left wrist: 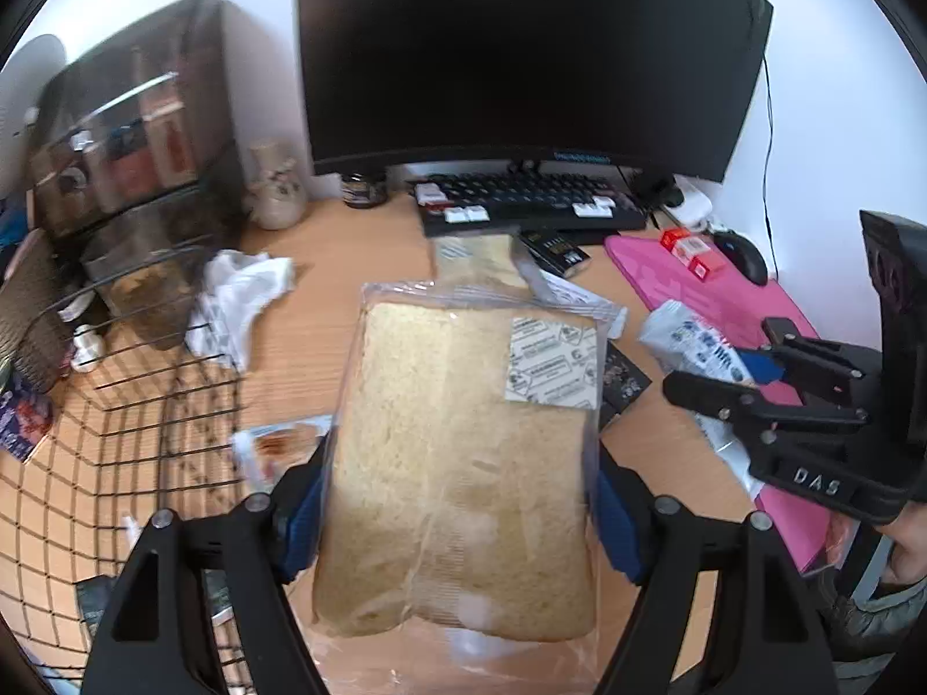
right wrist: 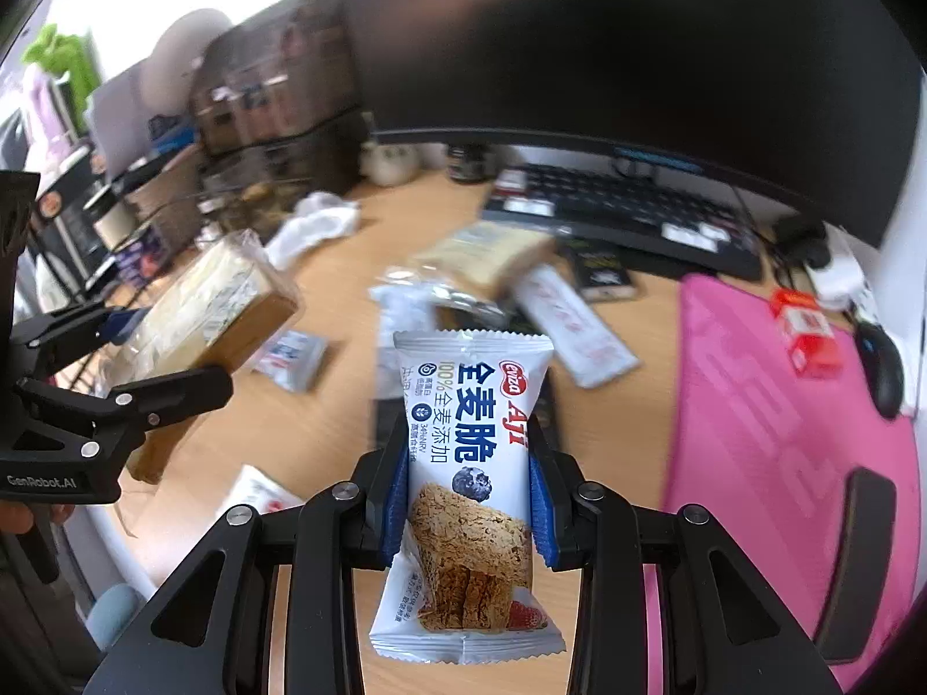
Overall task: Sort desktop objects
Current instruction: 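Carry the bread and biscuit packet into the wire basket and release both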
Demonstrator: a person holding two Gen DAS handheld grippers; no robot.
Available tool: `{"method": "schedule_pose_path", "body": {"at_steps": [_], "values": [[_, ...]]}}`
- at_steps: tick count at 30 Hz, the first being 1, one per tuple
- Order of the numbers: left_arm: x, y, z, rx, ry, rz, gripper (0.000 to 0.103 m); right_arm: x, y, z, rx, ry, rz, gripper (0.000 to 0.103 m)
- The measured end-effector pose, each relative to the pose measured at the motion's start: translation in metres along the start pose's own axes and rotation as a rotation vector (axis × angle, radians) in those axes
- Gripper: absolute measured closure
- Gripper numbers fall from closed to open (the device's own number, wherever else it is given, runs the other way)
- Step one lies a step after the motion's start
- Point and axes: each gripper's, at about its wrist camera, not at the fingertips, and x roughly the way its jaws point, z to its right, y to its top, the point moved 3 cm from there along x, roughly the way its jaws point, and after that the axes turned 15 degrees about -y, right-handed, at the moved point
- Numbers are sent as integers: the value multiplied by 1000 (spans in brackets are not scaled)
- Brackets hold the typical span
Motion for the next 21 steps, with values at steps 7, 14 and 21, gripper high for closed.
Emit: {"method": "schedule_pose_path", "body": {"at_steps": [7,14,21], "values": [[-52,-7,-35,-68,60,78,24,-16,28,-72,-107,92,58,68],[-107,-24,-84,-156,150,158,24,-36,53,-153,-208,186,122,68],[-137,-58,-144,-290,232,182,24,-38,60,-236,-321,290,129,68]]}}
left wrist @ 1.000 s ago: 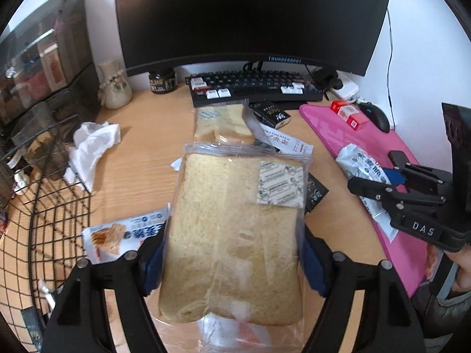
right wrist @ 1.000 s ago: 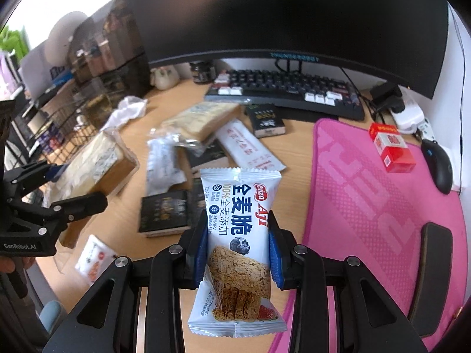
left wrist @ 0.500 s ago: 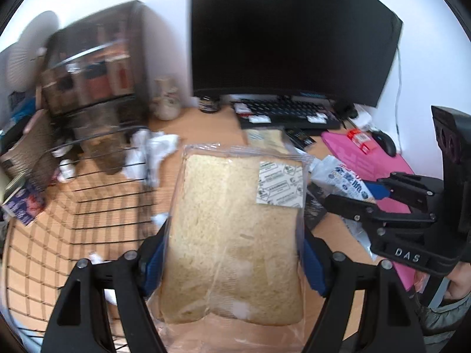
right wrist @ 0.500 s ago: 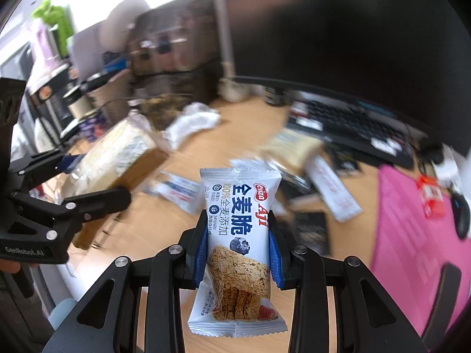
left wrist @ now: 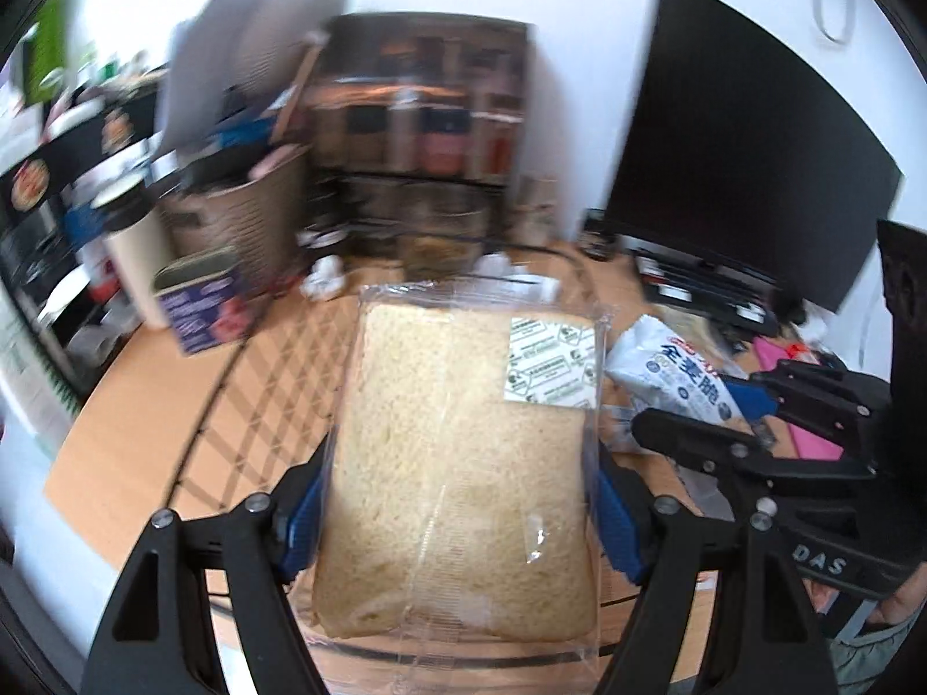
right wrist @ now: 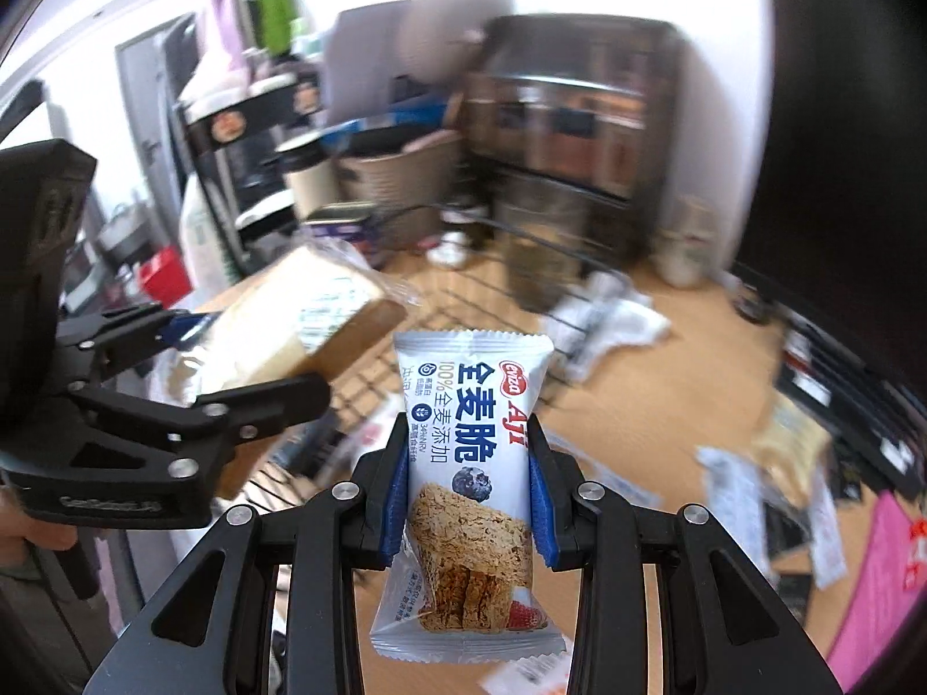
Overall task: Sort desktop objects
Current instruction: 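Carry the bread and biscuit packet into the wire basket and release both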
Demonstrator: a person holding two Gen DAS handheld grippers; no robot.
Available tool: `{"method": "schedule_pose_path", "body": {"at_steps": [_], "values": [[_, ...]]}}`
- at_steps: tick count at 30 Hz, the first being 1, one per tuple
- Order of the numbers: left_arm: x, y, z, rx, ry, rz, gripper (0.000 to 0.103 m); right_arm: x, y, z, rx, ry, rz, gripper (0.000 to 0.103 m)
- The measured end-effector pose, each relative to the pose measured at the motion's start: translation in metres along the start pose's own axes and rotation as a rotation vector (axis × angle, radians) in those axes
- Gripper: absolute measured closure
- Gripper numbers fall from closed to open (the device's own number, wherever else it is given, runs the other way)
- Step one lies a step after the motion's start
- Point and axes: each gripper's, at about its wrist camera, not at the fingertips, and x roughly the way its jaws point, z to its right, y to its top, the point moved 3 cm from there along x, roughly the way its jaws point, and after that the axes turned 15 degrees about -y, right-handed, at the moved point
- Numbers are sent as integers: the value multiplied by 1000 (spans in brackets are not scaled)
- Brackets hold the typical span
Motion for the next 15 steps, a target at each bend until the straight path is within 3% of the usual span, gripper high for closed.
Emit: {"method": "schedule_pose_path", "body": {"at_steps": [7,9,11,15], "values": [[-8,-2,-31,-40,30,2,23,15,13,-31,-21,37,-5,67],[-3,-3,-35,-51,56,-29,21,18,13,-32,-17,27,-9,60],[-3,-4,-39,-59,81,-32,20,19,14,-31,-9,17,-7,45],[-6,-5,-39,-66,80,-23,18,19,14,-28,5,19,-7,43]]}}
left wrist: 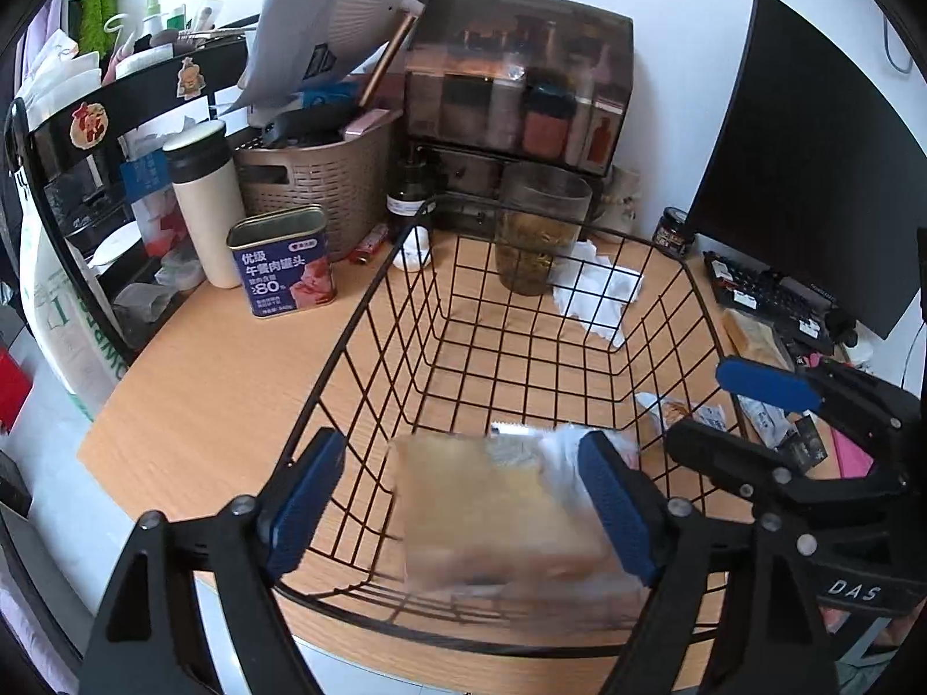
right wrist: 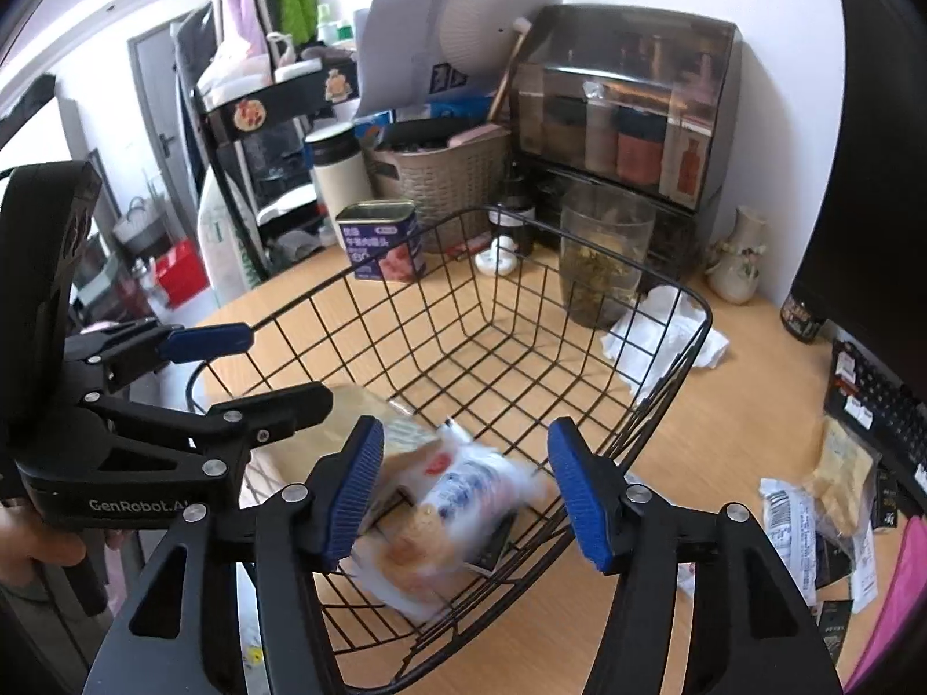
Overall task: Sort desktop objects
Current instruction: 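Carry the bread and biscuit packet into the wire basket and release both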
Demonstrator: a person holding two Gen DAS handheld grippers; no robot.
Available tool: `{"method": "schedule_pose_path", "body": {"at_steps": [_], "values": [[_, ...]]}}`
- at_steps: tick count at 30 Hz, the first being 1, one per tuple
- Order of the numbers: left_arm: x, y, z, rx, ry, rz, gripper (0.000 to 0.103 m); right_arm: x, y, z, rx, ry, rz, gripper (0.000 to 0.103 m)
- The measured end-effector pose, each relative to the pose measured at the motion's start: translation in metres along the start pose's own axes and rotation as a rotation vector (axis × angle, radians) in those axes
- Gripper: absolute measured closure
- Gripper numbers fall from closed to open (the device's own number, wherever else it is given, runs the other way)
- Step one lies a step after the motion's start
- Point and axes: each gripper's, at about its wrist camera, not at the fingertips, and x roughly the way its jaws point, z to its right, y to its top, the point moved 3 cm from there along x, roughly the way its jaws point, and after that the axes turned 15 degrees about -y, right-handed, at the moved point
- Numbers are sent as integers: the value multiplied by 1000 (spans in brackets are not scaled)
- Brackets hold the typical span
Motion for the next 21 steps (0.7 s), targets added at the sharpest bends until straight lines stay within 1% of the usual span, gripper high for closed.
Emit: {"method": "schedule_pose_path", "body": {"at_steps": [6,11,14,16,21], "values": [[3,0,19,24,-33,-7,18,-5,-9,16,15,-15,-8,43],[13,1,48,67,-71,-25,18,-13,-22,47,52,-47,-16,43],[21,2,77,91,-130,-18,18,-20,-32,72,89,-71,-19,43],[28,3,99,123,-157,-20,18,-25,-40,90,113,-93,-19,43],[52,0,164,257,-162,-47,16,-38,-68,147,191,-161,-36,43]]}}
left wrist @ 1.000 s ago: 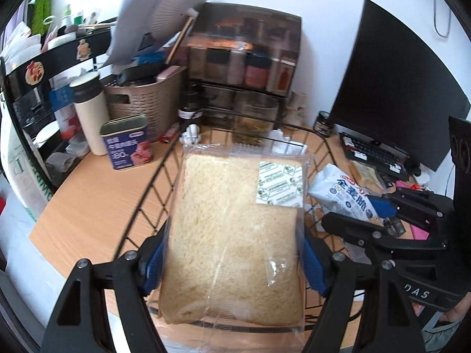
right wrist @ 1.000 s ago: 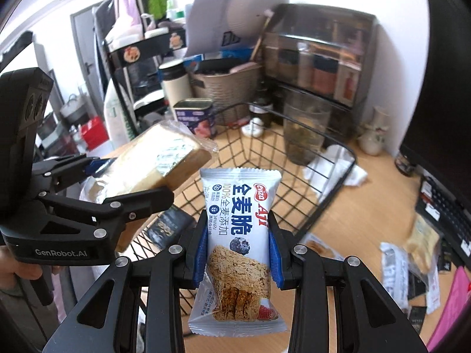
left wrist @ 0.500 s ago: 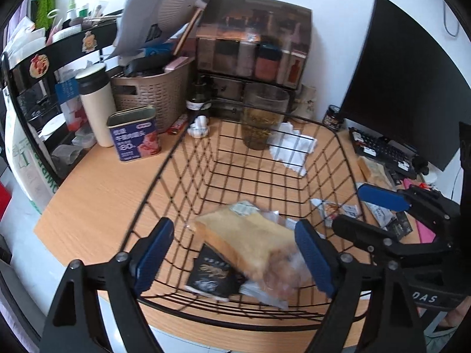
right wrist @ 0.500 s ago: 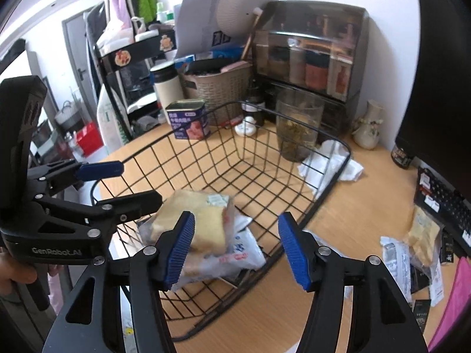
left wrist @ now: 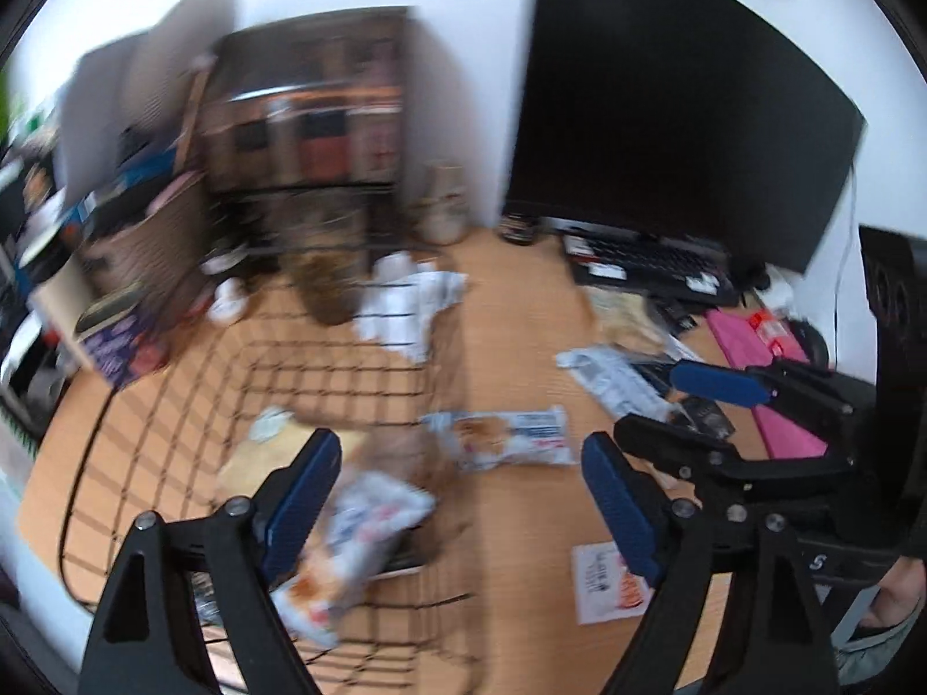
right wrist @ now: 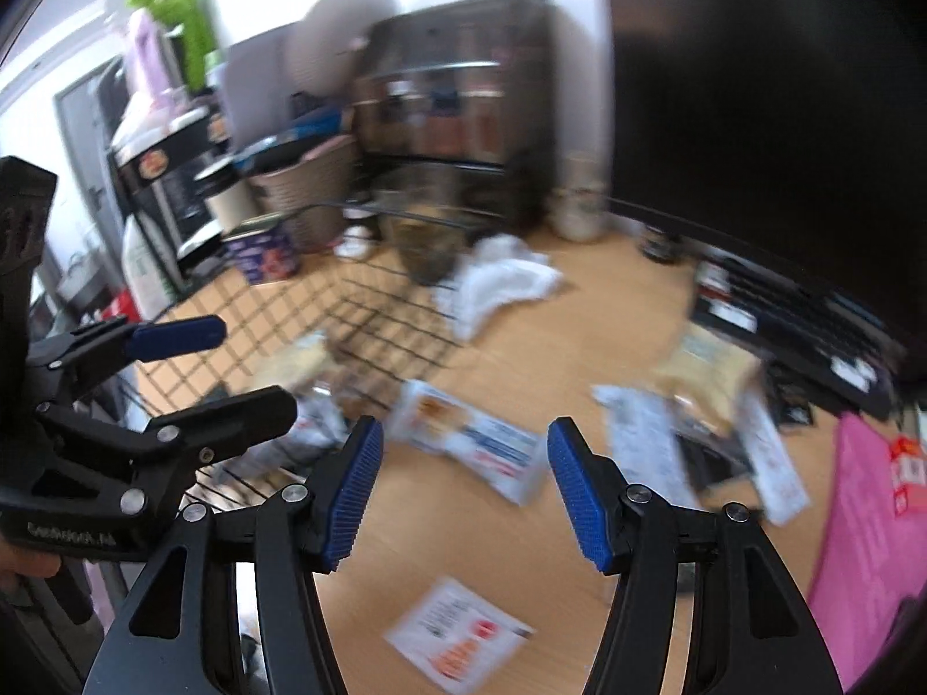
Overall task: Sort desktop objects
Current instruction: 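Carry the bread and biscuit packet into the wire basket and release both, then grasp a Face tissue pack with the left gripper while the right grasps a black box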
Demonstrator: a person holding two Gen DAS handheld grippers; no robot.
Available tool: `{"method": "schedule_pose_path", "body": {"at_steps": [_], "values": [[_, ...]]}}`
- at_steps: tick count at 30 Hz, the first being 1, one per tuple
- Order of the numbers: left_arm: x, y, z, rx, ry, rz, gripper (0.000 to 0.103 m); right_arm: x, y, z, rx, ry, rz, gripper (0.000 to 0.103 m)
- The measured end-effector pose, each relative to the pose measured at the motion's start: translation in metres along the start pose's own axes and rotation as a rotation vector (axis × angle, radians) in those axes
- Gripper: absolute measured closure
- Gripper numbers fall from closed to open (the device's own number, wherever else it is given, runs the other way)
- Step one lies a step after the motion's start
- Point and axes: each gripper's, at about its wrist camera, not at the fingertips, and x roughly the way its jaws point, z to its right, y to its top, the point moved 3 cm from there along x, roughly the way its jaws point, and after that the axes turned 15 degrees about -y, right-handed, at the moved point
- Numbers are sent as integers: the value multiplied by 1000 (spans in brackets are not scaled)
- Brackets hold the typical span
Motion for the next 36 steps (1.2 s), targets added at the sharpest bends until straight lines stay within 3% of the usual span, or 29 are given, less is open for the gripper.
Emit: {"method": "schedule_pose_path", "body": {"at_steps": [6,13,22,36], "values": [[58,4,65,90,-81,-99,16,2,-28,83,99,-94,-41,43],[128,-13,99,149,-141,-236,16,24,-67,144,173,-161,-135,43],[171,-27,112,173,-238,-343,16,59,-93,162,204,-180,-216,43],[197,-23,100,166,-279,-356,16,93,-82,148,189,-126,-236,43]]}}
